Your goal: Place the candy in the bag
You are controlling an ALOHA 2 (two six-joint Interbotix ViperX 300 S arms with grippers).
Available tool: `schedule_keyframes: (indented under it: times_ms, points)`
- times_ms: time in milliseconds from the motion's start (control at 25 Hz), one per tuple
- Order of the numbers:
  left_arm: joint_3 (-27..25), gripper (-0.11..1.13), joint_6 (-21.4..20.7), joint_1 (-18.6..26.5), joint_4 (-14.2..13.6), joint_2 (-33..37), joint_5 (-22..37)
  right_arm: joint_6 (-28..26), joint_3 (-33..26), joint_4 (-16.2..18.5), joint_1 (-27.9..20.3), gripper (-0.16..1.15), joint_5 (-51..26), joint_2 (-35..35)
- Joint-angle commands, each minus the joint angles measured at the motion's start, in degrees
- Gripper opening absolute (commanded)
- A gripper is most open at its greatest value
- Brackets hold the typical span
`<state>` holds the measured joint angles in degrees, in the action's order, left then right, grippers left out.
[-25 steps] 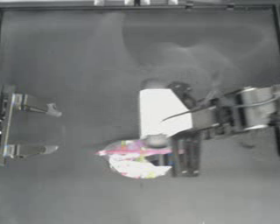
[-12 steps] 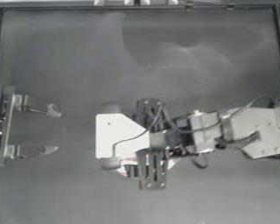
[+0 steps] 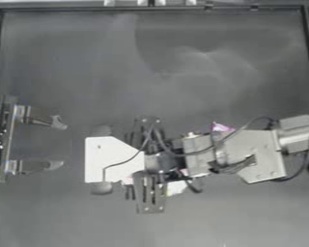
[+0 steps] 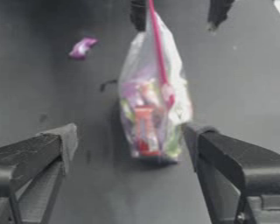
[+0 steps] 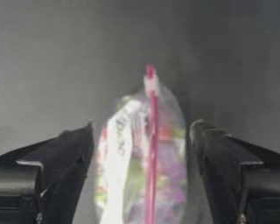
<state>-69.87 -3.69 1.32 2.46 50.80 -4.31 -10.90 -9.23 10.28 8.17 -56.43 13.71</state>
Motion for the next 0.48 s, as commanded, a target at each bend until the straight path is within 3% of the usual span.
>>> schedule_keyframes:
  times_ms: [40, 480]
  points:
    - [0.8, 1.02, 0.1, 0.1, 0.1, -0.7, -0.2, 0.4, -4.3, 0.6, 0.1, 0.95, -1.5, 0.7]
    - [-0.3, 1.02, 0.1, 0.1, 0.1, -0.5, -0.8, 1.8, -10.9, 1.9, 0.6, 0.94, -5.6, 6.2]
